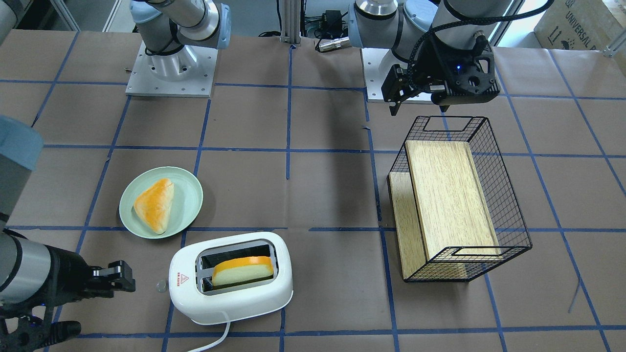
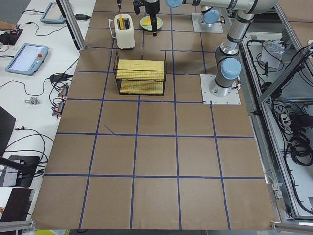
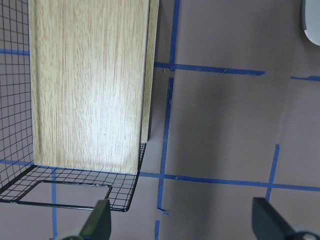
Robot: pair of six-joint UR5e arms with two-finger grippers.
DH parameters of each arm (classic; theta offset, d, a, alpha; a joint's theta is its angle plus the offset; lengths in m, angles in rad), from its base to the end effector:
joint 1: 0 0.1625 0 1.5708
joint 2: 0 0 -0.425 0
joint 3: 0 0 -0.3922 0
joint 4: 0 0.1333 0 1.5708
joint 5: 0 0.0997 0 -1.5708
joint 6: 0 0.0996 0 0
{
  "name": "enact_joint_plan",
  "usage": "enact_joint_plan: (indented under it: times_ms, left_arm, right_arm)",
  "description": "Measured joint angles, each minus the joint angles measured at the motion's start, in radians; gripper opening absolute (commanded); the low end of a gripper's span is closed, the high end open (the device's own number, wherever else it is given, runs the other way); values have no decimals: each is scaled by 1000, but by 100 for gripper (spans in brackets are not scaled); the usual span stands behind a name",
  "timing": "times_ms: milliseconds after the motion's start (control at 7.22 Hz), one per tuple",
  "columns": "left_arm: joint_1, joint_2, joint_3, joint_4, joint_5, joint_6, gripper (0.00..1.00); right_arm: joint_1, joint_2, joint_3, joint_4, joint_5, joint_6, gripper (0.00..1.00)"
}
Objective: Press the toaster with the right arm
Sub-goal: 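Lift the right gripper up and away from the toaster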
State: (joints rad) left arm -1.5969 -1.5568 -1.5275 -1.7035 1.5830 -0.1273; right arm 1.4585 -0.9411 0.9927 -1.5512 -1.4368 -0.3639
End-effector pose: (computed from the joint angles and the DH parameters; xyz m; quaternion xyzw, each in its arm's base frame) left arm -0.1445 -0.4739 0.5031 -0.0503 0.9980 0.0371 0.0090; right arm 0.0634 -0.7462 0.3802 -0.1227 0.9895 0.0187 0.0734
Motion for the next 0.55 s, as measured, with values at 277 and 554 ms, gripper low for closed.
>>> enact_joint_plan:
  times_ms: [277,554]
  left_arm:
    - [0,0,1,-1,0,0,100]
    - [0,0,2,-1,0,0,100]
  right_arm:
    - [23,-64,-22,0,-129,2,100]
    - [37,-170,15,53,-151,7,100]
